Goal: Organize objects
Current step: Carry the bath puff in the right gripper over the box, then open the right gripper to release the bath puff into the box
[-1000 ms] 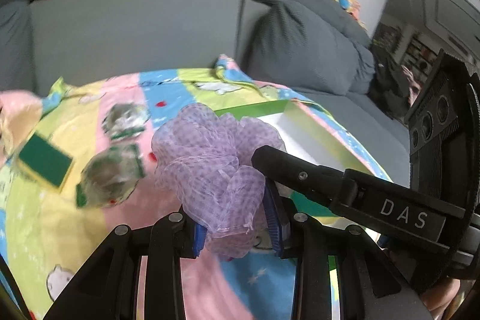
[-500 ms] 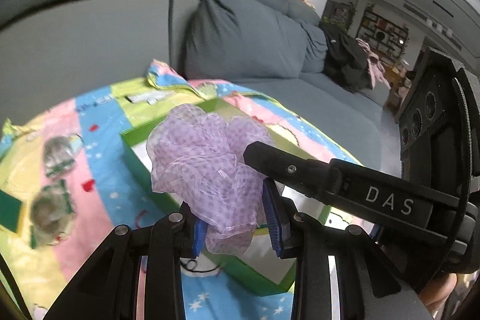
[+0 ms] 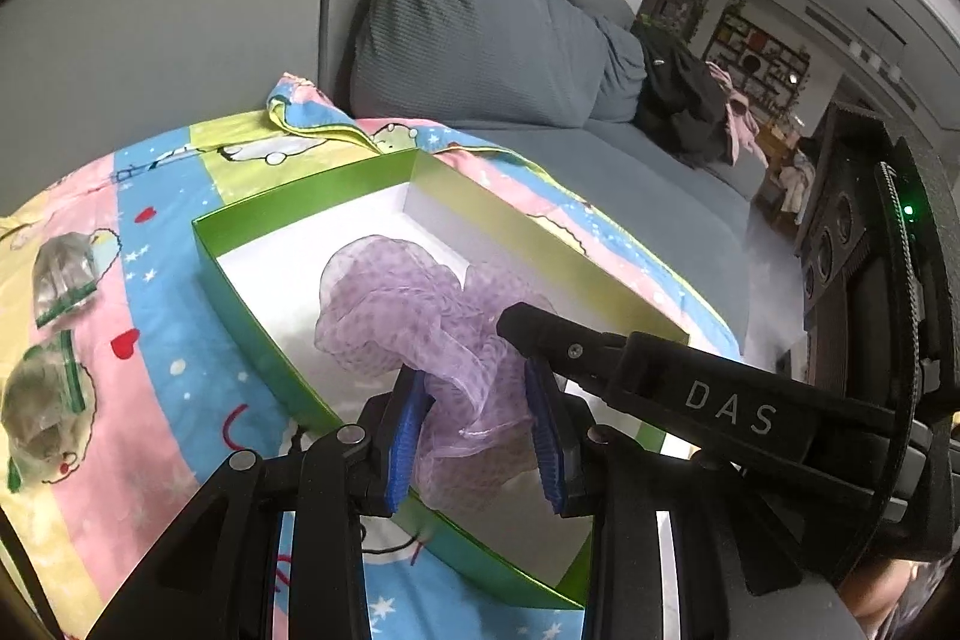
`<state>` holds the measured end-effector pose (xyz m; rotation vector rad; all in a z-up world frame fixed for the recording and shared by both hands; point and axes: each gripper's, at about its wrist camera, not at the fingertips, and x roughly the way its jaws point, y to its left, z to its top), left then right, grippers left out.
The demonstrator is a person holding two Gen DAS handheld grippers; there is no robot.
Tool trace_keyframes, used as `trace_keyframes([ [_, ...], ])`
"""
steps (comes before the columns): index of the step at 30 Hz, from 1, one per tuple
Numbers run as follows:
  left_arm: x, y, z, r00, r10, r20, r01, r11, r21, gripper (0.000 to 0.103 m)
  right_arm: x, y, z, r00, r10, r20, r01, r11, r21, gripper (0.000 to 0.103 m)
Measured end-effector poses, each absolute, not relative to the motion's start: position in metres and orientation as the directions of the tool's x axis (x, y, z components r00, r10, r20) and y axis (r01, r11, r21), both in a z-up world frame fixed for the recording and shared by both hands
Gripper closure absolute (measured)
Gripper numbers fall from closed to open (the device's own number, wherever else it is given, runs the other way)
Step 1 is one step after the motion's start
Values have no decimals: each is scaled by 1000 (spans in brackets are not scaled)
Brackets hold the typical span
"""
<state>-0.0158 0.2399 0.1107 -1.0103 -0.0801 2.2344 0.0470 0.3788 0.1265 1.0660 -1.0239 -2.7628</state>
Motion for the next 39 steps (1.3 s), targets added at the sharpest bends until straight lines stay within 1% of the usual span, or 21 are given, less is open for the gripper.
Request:
trace_keyframes([
  [9, -17, 242, 107, -446, 607, -658, -545, -767, -338, 69, 47, 381, 121, -755, -218, -618, -246, -779, 576, 86],
  [15, -19, 242, 100, -425, 609, -669, -531, -767, -361, 69, 46, 381, 121, -747, -146, -648, -302, -795, 527, 85],
  [20, -14, 239, 104, -440, 602, -666, -539, -770, -340, 69, 47, 385, 119, -742, -120, -659, -328, -793, 513, 84],
  [25, -14, 228, 106, -425, 640, -641, -537, -748, -390, 69, 49, 386, 121, -747, -87, -659, -348, -794, 498, 85],
  [30, -10, 220, 105, -411, 648, -641, -527, -743, -413, 69, 55, 386, 127, -768, -47, -639, -361, -792, 492, 84],
  [33, -6, 213, 109, -433, 644, -630, -521, -750, -408, 69, 56, 383, 131, -778, -38, -628, -358, -794, 491, 84],
  [34, -5, 210, 110, -445, 641, -625, -518, -754, -404, 66, 56, 381, 132, -778, -34, -628, -360, -795, 489, 84],
  [35, -4, 206, 111, -458, 639, -618, -513, -758, -403, 60, 56, 381, 133, -775, -31, -631, -364, -795, 485, 81],
  [36, -3, 201, 112, -472, 633, -613, -502, -765, -404, 57, 56, 380, 133, -772, -26, -635, -370, -794, 483, 73],
  [37, -2, 197, 113, -483, 628, -610, -490, -771, -407, 50, 56, 379, 133, -773, -24, -634, -374, -790, 485, 70],
  [38, -2, 191, 114, -495, 625, -604, -477, -776, -412, 47, 56, 379, 134, -776, -24, -630, -374, -787, 490, 66],
  [39, -2, 185, 116, -507, 621, -598, -465, -781, -417, 47, 57, 378, 134, -781, -27, -624, -372, -783, 499, 64],
])
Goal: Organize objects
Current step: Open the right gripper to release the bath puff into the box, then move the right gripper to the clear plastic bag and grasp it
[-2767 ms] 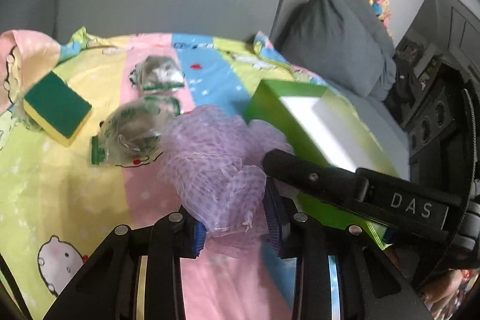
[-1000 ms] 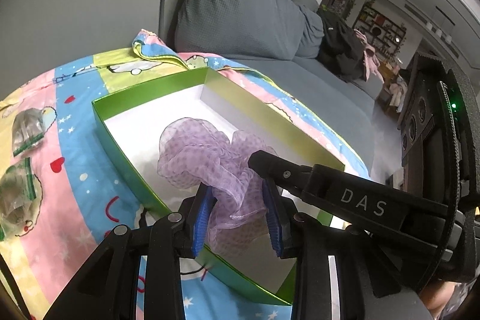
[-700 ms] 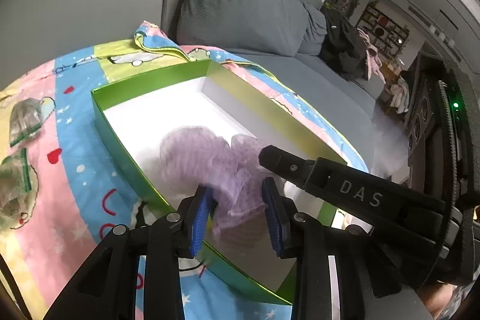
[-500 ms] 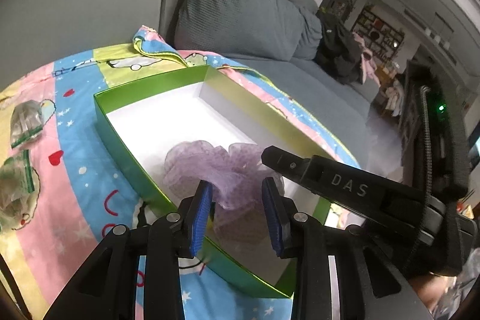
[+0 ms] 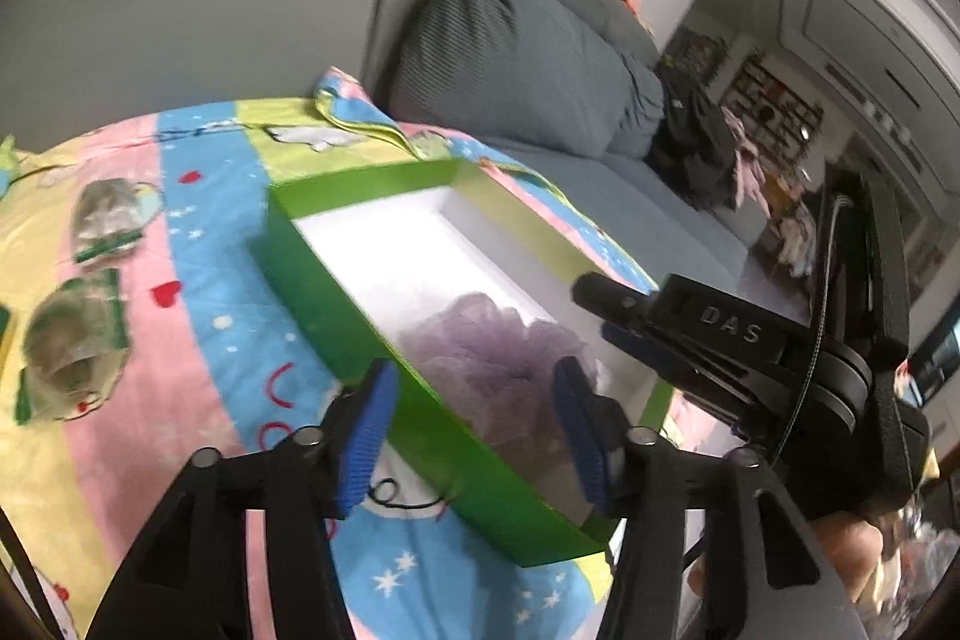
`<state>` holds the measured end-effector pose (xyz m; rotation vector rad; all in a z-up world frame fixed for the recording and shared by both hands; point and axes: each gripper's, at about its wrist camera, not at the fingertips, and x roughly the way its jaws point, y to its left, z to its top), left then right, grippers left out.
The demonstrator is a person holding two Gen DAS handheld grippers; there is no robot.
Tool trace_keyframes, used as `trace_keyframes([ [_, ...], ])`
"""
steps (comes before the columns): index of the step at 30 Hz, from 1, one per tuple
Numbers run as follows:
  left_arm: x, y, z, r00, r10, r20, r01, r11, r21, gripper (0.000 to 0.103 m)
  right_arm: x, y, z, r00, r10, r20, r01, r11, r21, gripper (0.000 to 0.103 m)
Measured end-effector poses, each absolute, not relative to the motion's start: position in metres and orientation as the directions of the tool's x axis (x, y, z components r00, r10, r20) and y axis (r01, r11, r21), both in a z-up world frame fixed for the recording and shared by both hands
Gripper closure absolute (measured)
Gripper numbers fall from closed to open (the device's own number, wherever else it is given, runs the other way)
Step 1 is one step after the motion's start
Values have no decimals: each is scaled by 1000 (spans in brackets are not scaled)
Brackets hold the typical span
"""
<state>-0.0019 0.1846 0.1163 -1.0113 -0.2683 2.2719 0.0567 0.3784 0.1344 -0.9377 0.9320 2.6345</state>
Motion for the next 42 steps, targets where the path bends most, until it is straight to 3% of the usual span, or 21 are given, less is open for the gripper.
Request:
trace_keyframes([
  [6, -1, 143, 126, -601, 549, -581, -374, -836, -402, 45, 62, 377, 141, -817, -38, -575, -353, -756, 551, 39],
  [8, -3, 129, 126, -633, 501, -590, -324, -864, -385, 39, 63, 373, 144, -827, -36, -561, -344, -756, 556, 38],
  [13, -10, 91, 120, -679, 386, -625, -194, -915, -355, 38, 62, 360, 153, -839, -22, -544, -328, -777, 537, 37],
  [17, -10, 66, 116, -697, 303, -650, -100, -939, -330, 38, 61, 347, 157, -852, -45, -522, -289, -791, 539, 27],
  [24, 1, 13, 92, -690, 80, -719, 95, -975, -199, 38, 45, 303, 163, -841, -138, -523, -174, -846, 503, 27],
  [33, 0, -40, 72, -634, 127, -763, 237, -907, -348, 38, 5, 231, 142, -737, -321, -594, -16, -871, 491, 26],
  [42, -8, -46, 61, -589, 162, -791, 259, -890, -375, 38, -73, 155, 102, -555, -383, -738, 23, -894, 447, 26],
])
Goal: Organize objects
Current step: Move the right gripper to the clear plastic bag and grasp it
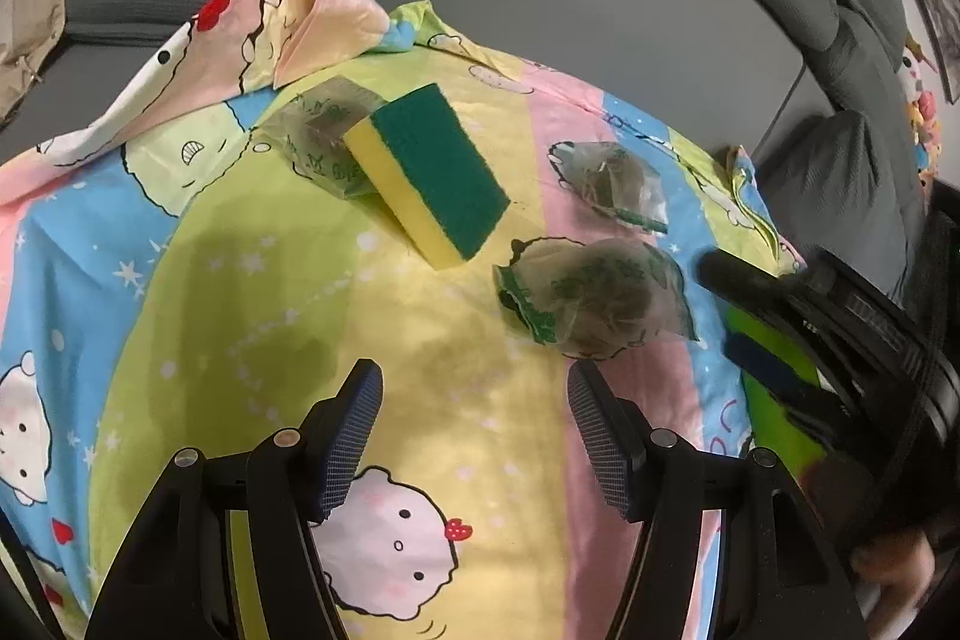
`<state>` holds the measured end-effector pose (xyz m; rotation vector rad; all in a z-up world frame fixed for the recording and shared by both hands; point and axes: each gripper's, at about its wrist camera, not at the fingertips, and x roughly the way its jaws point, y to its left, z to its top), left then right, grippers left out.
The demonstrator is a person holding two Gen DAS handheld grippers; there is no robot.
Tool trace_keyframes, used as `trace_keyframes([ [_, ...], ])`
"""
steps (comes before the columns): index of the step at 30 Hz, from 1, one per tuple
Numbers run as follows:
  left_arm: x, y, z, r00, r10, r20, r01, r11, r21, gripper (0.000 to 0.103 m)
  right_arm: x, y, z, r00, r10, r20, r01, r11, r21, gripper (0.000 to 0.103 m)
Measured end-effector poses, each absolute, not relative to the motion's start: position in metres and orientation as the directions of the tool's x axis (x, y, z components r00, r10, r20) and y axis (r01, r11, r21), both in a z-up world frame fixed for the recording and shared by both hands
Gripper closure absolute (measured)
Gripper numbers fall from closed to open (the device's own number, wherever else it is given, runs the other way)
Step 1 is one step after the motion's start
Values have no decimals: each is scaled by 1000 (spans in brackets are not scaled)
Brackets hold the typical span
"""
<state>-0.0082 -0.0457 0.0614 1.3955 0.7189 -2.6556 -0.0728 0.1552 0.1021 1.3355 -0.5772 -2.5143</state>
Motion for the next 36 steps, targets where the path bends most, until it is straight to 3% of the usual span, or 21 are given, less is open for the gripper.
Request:
trace_keyframes([
  [7, -9, -55, 55, -570, 180, -802, 278, -876, -394, 38, -122, 115, 81, -487, -264, -832, 42, -959, 279, 25],
  [10, -11, -57, 53, -562, 190, -805, 273, -876, -397, 38, -127, 114, 65, -433, -315, -845, 40, -943, 331, 22],
  [13, -12, -57, 51, -552, 209, -807, 269, -871, -410, 38, -129, 114, 55, -390, -366, -845, 39, -923, 382, 28],
  [15, -12, -57, 49, -545, 230, -806, 263, -866, -425, 38, -126, 115, 53, -388, -423, -819, 59, -898, 436, 44],
  [18, -12, -56, 50, -546, 241, -802, 252, -866, -432, 38, -121, 121, 50, -384, -462, -799, 51, -875, 481, 48],
  [27, -10, -54, 48, -512, 377, -772, 192, -826, -531, 38, -66, 143, 69, -333, -510, -793, 16, -844, 536, 47],
  [30, -11, -44, 47, -484, 411, -773, 162, -826, -540, 38, -46, 160, 69, -328, -524, -786, -10, -830, 558, 41],
  [32, -13, -36, 46, -458, 419, -784, 139, -837, -529, 38, -38, 166, 70, -325, -481, -815, -13, -859, 512, 30],
  [36, -14, -27, 47, -439, 412, -798, 123, -853, -508, 38, -29, 182, 84, -404, -337, -851, -35, -923, 383, 28],
])
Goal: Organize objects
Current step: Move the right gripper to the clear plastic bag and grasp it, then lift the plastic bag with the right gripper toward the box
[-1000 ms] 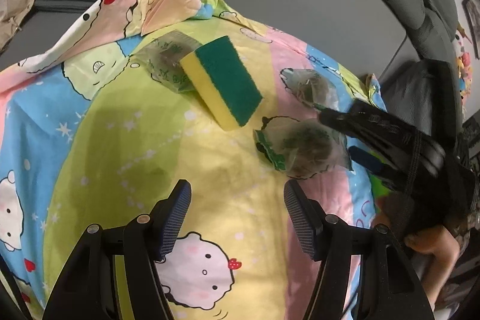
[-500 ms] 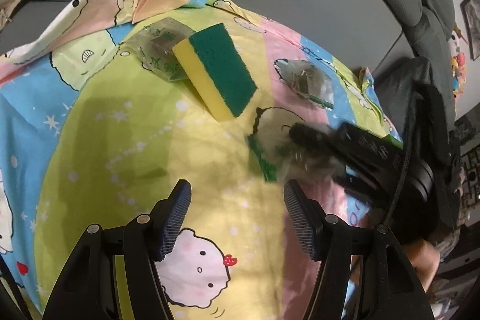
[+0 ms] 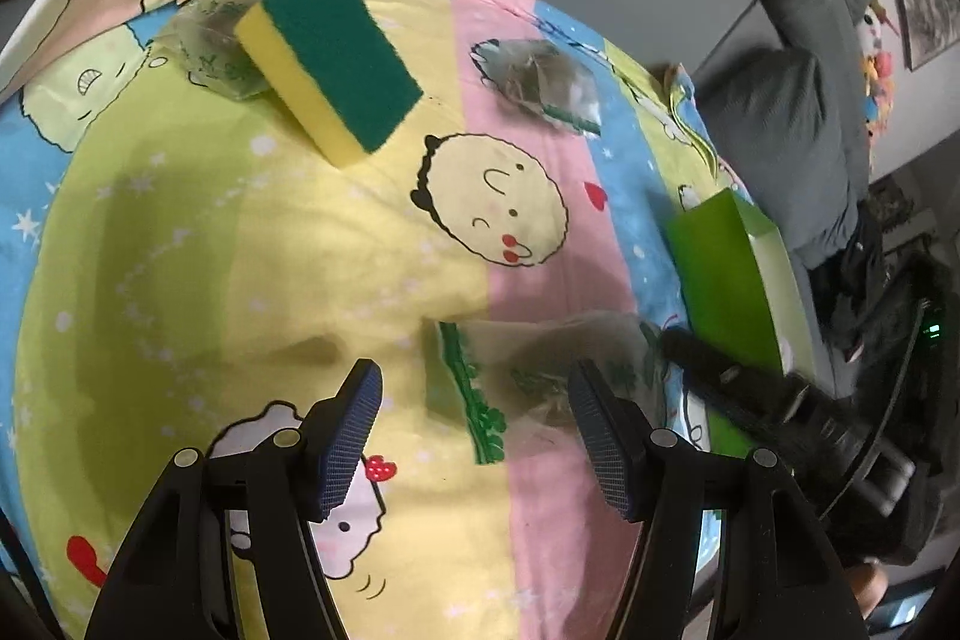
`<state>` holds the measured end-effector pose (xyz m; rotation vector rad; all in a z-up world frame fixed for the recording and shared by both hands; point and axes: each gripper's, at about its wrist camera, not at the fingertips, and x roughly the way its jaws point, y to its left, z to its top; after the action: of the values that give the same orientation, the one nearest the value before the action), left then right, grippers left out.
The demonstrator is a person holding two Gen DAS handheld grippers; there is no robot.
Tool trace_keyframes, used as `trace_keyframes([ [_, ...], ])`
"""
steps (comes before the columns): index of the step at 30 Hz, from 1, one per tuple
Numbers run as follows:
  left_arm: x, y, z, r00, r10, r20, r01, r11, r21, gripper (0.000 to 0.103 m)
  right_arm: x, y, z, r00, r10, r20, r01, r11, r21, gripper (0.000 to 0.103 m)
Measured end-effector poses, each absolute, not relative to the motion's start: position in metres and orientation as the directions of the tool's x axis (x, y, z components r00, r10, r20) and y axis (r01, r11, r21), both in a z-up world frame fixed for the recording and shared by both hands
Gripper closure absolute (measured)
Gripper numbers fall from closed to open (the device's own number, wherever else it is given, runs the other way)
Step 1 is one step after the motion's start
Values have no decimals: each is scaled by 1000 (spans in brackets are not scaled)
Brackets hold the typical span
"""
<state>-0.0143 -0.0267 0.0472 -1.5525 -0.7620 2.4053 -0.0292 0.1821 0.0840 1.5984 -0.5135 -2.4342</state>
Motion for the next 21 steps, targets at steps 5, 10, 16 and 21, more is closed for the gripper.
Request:
trace_keyframes([
  [5, -13, -26, 47, -454, 468, -759, 99, -819, -565, 24, -26, 204, 95, -475, -361, -803, -65, -895, 441, 28],
  [10, -18, -12, 37, -390, 520, -760, 79, -803, -591, 24, -31, 198, 89, -430, -438, -790, -44, -863, 503, 28],
  [16, -23, -6, 24, -348, 533, -771, 86, -801, -592, 24, -26, 187, 98, -447, -418, -791, -5, -883, 470, 28],
  [21, -24, -5, 23, -355, 537, -765, 82, -797, -598, 24, -35, 180, 81, -382, -434, -816, -6, -882, 471, 28],
])
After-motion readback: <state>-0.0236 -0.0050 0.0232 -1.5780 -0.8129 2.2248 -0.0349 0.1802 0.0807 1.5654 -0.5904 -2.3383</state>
